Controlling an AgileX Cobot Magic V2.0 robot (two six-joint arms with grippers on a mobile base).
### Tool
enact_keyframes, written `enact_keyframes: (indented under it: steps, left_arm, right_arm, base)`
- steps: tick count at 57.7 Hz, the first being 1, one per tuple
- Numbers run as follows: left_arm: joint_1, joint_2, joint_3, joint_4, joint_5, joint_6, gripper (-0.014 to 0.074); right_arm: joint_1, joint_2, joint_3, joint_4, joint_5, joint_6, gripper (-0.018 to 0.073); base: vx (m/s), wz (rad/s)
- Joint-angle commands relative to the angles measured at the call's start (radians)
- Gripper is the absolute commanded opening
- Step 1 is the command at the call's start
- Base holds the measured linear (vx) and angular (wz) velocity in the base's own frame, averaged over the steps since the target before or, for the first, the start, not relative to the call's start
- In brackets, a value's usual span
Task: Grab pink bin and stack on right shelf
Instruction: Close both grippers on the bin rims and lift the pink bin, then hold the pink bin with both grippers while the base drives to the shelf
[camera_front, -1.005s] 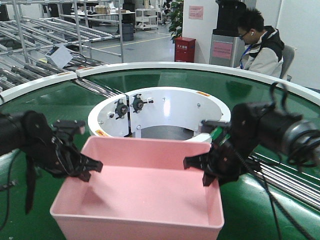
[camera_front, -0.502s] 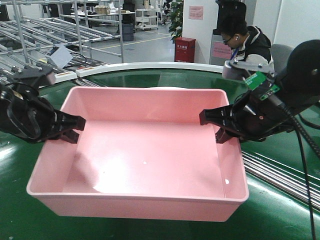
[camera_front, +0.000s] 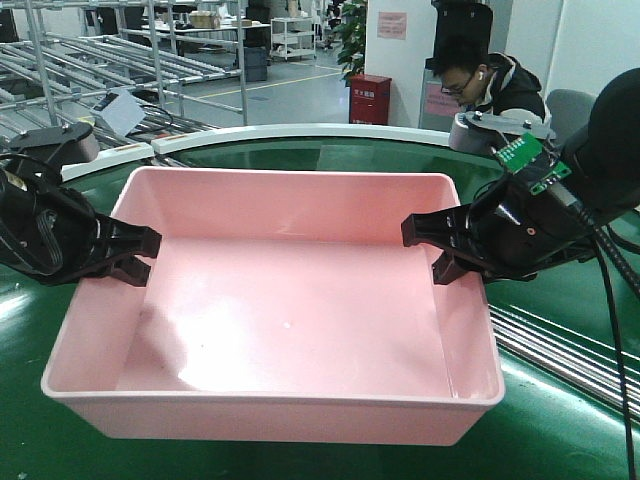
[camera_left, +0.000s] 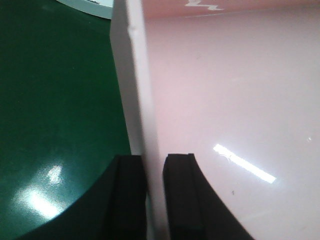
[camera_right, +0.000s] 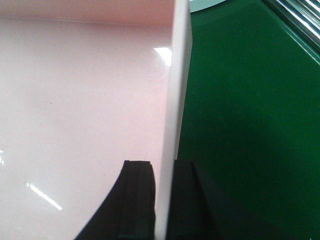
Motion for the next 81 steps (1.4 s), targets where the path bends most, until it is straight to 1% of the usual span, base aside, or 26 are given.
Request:
enact_keyframes:
  steps: [1, 38, 61, 70, 81]
  left_arm:
    - [-0.006, -0.053, -0.032, -0.060, -0.035, 0.020, -0.0001]
    - [-0.006, -0.053, -0.032, -0.060, -0.035, 0.020, -0.0001]
    - [-0.006, -0.048, -0.032, -0.060, -0.035, 0.020, -0.0001]
    - [-0.006, -0.048, -0.032, -0.060, -0.035, 0.020, -0.0001]
    - [-0.006, -0.048, -0.032, -0.060, -0.034, 0.020, -0.0001]
  right_arm:
    - [-0.003, -0.048, -0.034, -0.002, -0.086, -0.021, -0.0009]
    - [-0.003, -0.048, -0.034, -0.003, -0.086, -0.021, -0.0009]
    - [-0.003, -0.048, -0.034, -0.003, -0.086, -0.021, -0.0009]
    - [-0.003, -0.048, -0.034, -0.003, -0.086, -0.021, -0.0009]
    - [-0.003, -0.048, -0.034, -0.003, -0.086, -0.021, -0.0009]
  base:
    - [0.00, 0.00]
    - [-0.02, 0.01]
    - [-0.20, 0.01]
    - [-0.22, -0.19]
    - [-0.19, -0.49]
